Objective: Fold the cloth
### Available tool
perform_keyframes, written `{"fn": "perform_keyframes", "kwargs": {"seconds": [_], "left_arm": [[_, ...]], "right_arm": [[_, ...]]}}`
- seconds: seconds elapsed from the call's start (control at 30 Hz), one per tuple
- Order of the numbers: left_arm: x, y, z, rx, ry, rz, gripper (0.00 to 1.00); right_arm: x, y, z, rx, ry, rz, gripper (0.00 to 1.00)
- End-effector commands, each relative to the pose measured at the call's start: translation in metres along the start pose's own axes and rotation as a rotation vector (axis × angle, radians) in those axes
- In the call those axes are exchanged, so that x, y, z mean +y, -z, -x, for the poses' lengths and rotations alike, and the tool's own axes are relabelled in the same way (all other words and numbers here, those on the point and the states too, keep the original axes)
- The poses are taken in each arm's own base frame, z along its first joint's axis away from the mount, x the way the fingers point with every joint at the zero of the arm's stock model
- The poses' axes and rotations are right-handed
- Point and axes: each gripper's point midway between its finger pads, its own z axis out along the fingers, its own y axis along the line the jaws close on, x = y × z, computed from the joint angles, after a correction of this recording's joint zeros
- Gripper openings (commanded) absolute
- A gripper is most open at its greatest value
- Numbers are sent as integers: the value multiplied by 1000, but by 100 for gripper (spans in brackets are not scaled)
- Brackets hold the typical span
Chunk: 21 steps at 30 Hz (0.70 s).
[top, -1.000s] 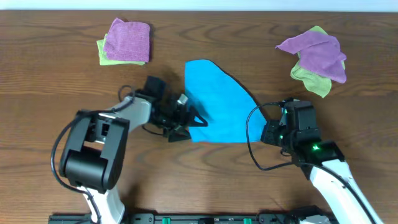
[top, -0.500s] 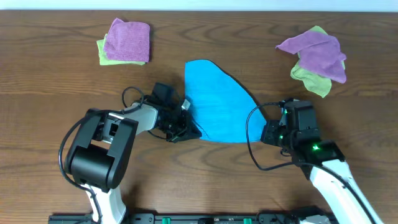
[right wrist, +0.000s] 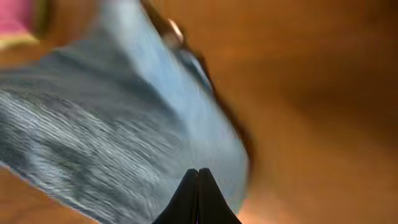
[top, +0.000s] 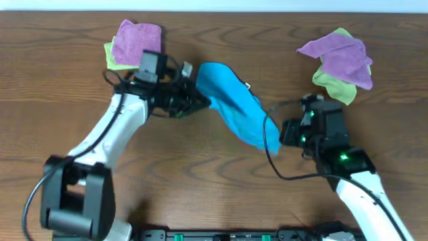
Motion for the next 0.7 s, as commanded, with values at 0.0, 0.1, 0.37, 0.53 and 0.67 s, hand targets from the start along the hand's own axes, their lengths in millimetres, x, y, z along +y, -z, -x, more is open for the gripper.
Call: {"fn": "perform_keyframes", "kwargs": {"seconds": [0.0, 0.1, 0.37, 0.53, 0.67], "left_arm": [[-16, 11, 21, -79, -14, 18, 6], [-26, 18, 38, -147, -22, 25, 6], [-26, 20, 39, -149, -34, 28, 6], [-25, 21, 40, -152, -57, 29, 6], [-24, 21, 39, -147, -80, 33, 6]], "right_arm": [[22, 17, 38, -108, 64, 52, 2], [26, 15, 52, -135, 70, 51, 1], [22, 7, 15, 50, 15, 52, 48], [24, 3, -24, 180, -12, 59, 55], [39, -8, -64, 261, -25, 113, 58]]}}
